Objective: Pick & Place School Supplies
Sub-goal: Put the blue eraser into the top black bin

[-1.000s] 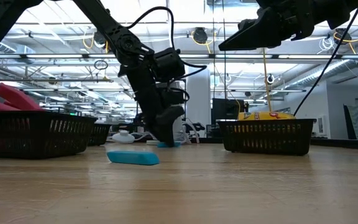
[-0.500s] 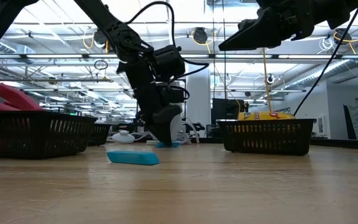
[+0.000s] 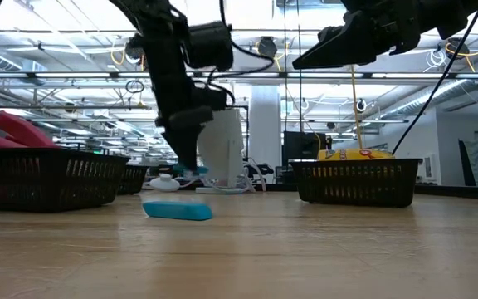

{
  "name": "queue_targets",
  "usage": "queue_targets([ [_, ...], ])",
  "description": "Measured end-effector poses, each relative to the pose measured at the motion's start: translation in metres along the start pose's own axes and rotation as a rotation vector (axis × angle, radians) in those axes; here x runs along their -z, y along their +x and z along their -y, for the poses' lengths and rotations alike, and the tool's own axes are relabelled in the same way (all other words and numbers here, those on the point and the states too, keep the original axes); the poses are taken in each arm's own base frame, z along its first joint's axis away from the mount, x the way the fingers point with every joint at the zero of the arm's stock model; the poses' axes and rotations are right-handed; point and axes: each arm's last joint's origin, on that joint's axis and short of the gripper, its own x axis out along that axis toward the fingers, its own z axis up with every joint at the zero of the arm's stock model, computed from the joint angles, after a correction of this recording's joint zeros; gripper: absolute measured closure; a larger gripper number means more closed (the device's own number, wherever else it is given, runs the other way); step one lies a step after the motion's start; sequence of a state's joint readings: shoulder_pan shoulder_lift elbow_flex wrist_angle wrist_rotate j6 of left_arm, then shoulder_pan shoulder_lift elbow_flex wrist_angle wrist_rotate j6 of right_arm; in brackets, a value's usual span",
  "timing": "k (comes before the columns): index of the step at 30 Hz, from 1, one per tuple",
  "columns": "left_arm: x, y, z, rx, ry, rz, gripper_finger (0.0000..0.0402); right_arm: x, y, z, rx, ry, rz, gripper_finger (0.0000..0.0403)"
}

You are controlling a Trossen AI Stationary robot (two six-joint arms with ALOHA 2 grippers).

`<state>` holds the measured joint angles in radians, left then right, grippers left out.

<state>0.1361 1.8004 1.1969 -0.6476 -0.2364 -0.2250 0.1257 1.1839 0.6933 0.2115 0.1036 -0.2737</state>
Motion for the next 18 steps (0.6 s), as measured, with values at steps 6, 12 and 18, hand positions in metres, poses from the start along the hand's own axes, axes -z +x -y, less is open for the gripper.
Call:
queue_targets([
  [6,0.01,-0.027,-0.012,-0.129,-0.032,-0.007,0.0343,0.001,0.0,0.0,-0.004,0.003,-0.006,0.0236],
  [12,0.041,-0.039,-0.038,-0.16,-0.144,0.0,0.0343,0.001,0.0,0.0,-0.006,0.006,-0.009,0.0236],
  [18,0.08,-0.043,-0.064,-0.17,-0.282,0.059,0.0343,0.001,0.0,-0.001,-0.008,0.002,-0.012,0.0236],
])
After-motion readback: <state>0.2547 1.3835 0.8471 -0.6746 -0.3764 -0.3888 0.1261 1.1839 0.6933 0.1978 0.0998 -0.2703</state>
